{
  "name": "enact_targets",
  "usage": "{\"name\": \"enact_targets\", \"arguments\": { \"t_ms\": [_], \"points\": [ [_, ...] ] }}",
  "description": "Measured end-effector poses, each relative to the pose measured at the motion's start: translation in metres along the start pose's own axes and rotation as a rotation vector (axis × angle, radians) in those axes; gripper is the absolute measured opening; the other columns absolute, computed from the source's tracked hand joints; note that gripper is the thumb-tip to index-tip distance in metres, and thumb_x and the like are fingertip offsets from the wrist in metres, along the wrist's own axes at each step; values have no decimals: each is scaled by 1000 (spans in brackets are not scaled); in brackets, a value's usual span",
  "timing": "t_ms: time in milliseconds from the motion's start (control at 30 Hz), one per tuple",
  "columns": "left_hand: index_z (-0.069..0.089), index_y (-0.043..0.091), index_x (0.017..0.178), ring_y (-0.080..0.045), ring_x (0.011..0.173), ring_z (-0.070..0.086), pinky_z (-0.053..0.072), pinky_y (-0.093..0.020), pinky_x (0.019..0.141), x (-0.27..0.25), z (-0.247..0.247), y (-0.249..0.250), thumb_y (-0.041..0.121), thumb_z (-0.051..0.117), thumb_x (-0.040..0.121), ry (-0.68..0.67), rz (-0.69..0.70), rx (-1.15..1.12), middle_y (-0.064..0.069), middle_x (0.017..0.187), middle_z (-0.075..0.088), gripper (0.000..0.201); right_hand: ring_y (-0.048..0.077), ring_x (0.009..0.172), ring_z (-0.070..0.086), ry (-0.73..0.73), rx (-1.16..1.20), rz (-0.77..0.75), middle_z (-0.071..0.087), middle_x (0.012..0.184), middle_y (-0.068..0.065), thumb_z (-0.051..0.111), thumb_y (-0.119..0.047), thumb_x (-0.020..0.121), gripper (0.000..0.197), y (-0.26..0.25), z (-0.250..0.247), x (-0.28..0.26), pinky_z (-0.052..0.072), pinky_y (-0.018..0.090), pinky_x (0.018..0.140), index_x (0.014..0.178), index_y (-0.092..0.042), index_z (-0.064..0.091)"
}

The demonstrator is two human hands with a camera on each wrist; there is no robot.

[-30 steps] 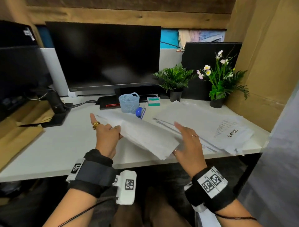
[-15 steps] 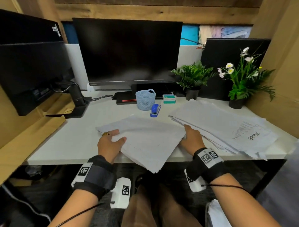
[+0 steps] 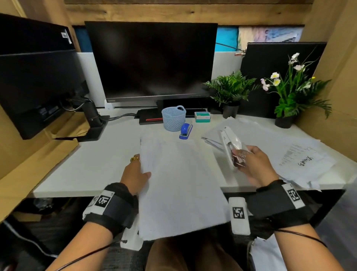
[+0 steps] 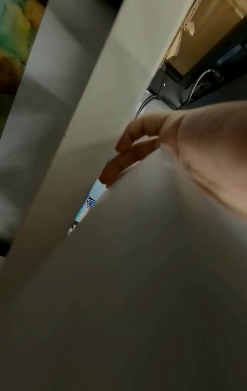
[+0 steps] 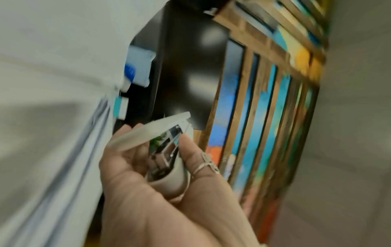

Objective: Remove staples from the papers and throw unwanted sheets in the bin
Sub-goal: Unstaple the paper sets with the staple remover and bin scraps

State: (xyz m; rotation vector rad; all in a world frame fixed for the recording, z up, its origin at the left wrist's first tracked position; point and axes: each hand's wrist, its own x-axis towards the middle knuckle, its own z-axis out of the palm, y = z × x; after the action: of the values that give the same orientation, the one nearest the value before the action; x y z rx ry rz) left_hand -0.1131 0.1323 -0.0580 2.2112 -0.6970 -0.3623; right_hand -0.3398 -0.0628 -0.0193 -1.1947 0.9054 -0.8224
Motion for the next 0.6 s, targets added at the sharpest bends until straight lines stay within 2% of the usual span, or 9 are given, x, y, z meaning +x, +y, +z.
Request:
{"name": "enact_targets", "arguments": {
  "t_ms": [33, 100, 167, 233, 333, 367, 433, 467, 600],
  "points": [
    [30, 8, 139, -34, 120, 47, 38, -38, 102, 1, 0, 1, 4, 57, 89, -35, 27, -6, -15, 133, 48, 56, 23, 81, 57, -78, 156, 74, 58, 94, 14, 57, 3, 86, 13, -2, 3, -2, 50, 37, 74, 90, -9, 55],
    [29, 12, 141, -30, 121, 47, 38, -36, 103, 1, -1, 4, 3, 56, 90, -97, 78, -33, -10, 132, 47, 58, 28, 90, 57, -196, 389, 191, 57, 99, 18, 54, 5, 85, 14, -1, 9, -7, 47, 43, 88, 97, -1, 56],
    [33, 14, 140, -26, 119, 48, 38, -31, 102, -3, -3, 8, 6, 59, 89, -144, 138, -15, -6, 129, 50, 58, 32, 93, 60, -259, 494, 256, 57, 101, 22, 52, 4, 84, 16, 3, 17, -16, 45, 46, 93, 100, 3, 56],
    [37, 11, 139, -21, 117, 50, 37, -23, 97, -9, -1, 13, 11, 63, 88, -160, 196, 80, -5, 129, 52, 57, 31, 88, 60, -290, 511, 268, 57, 97, 23, 54, 4, 81, 14, 8, 26, -24, 48, 43, 86, 94, 3, 58],
    [43, 11, 135, -19, 114, 52, 34, -16, 89, -24, 9, 24, 15, 62, 89, -187, 283, 133, -5, 126, 54, 49, 17, 75, 63, -239, 476, 200, 61, 90, 13, 62, -4, 82, 9, 17, 37, -30, 52, 28, 62, 91, -5, 63],
    [44, 12, 134, -19, 114, 52, 34, -15, 89, -28, 13, 28, 15, 60, 90, -217, 316, 130, -4, 126, 55, 46, 15, 82, 66, -231, 545, 176, 66, 95, 9, 66, -10, 80, 19, 19, 38, -30, 54, 26, 68, 98, -6, 65],
    [46, 15, 132, -17, 112, 54, 36, -15, 88, -39, 21, 37, 16, 57, 92, -288, 365, 97, -2, 123, 56, 41, 21, 107, 64, -238, 748, 187, 67, 113, 10, 69, -20, 78, 45, 19, 40, -33, 50, 33, 93, 120, -7, 61],
    [47, 16, 132, -16, 111, 54, 37, -16, 89, -43, 25, 41, 17, 56, 93, -322, 374, 73, -1, 123, 57, 40, 22, 109, 63, -257, 795, 172, 67, 116, 11, 64, -21, 82, 46, 17, 40, -34, 49, 35, 96, 125, -7, 58],
    [53, 13, 128, -17, 110, 56, 42, -25, 96, -52, 39, 55, 20, 55, 93, -358, 449, 65, -3, 120, 60, 35, 19, 90, 69, -398, 685, -16, 72, 97, 5, 49, -9, 84, 34, 4, 34, -37, 58, 31, 69, 117, -8, 57]
  ]
}}
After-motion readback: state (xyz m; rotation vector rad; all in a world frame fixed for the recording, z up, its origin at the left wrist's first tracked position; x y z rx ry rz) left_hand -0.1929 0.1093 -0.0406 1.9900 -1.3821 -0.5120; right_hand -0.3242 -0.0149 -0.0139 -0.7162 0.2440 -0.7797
